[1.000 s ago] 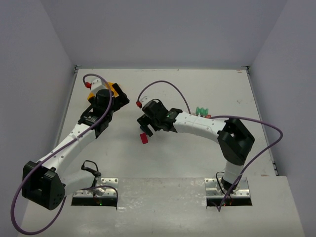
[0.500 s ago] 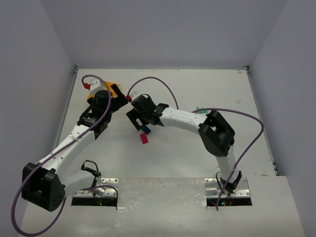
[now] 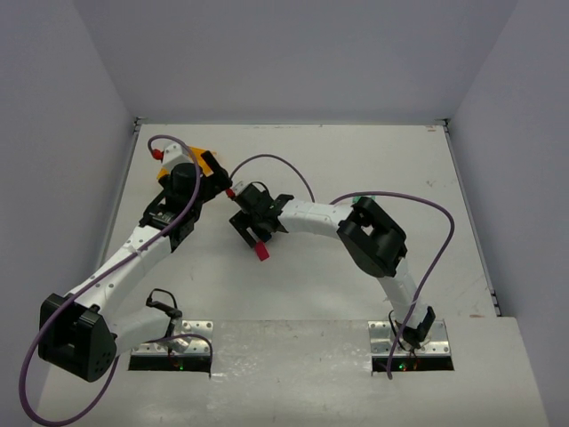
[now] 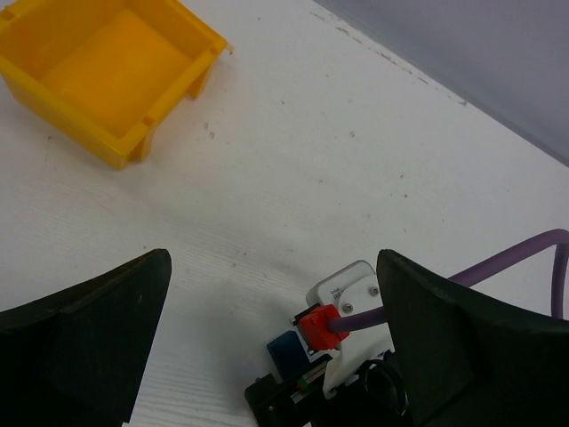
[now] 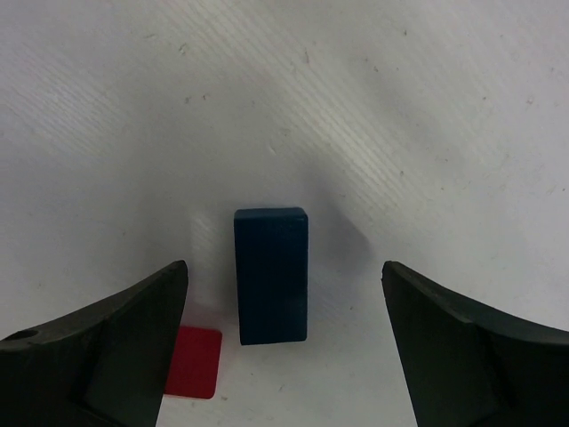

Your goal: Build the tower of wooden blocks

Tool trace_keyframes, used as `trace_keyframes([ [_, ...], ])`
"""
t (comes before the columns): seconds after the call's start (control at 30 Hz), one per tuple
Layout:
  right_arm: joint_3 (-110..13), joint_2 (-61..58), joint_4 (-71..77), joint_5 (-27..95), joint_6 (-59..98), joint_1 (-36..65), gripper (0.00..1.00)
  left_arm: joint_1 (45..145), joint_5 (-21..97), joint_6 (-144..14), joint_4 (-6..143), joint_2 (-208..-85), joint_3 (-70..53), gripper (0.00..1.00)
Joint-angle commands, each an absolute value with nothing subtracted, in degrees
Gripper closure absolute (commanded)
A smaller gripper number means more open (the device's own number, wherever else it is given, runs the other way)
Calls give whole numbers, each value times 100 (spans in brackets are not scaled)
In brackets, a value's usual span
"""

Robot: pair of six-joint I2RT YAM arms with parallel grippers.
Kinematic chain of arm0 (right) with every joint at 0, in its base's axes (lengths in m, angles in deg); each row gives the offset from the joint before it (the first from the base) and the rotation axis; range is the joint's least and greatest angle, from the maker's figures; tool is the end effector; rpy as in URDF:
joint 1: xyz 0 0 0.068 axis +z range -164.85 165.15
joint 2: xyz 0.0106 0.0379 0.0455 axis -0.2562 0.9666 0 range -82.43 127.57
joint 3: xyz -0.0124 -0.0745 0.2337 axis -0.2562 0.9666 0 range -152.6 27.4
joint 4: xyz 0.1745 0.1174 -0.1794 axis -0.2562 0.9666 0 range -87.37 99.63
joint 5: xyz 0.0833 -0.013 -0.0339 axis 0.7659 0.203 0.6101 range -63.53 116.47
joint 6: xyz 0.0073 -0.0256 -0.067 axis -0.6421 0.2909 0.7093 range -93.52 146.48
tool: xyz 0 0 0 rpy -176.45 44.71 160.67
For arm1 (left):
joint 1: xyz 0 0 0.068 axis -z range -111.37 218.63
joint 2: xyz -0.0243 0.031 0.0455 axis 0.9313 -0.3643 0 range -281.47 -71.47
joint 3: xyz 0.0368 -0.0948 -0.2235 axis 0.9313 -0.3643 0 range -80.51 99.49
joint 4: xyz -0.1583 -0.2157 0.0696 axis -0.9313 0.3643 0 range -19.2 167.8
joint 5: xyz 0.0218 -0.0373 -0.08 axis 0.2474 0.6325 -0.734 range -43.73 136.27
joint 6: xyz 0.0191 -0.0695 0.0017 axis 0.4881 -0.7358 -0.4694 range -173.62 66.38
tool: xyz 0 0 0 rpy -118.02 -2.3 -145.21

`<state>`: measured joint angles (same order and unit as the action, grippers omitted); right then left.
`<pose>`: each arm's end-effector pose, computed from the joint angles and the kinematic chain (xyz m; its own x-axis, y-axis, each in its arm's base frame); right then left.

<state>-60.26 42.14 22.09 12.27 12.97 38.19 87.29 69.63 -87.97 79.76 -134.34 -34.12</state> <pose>0.2952 0.3678 0.0892 -0.6488 -0.4853 -0.5861 -0.5568 0.8278 -0.0692 0.2881 -0.0722 0.2515 -0.3103 -0.4419 -0.8417 -0.2673 0.8902 -0.3688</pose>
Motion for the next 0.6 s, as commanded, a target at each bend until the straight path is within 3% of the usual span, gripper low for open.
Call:
trace_keyframes([
  [0.0,-5758,3956,2012,1416,1260,3859,16,8709,6859,-8764,7677,-13362,-3410,0],
  [0.1,-5694,3956,2029,1369,1265,3859,24,8709,6842,-8752,7668,-13391,-3398,0],
  [0.2,-5650,3962,2029,1320,1239,3859,43,8709,6821,-8746,7668,-13396,-3390,0],
  [0.33,-5632,3917,2043,1280,1227,3859,59,8709,6807,-8746,7666,-13396,-3393,0],
  [0.37,-5617,3876,2029,1267,1235,3859,68,8709,6806,-8746,7660,-13396,-3393,0],
  [0.57,-5689,3542,1844,1369,1857,3825,82,8709,6772,-8740,7627,-13411,-3401,0],
])
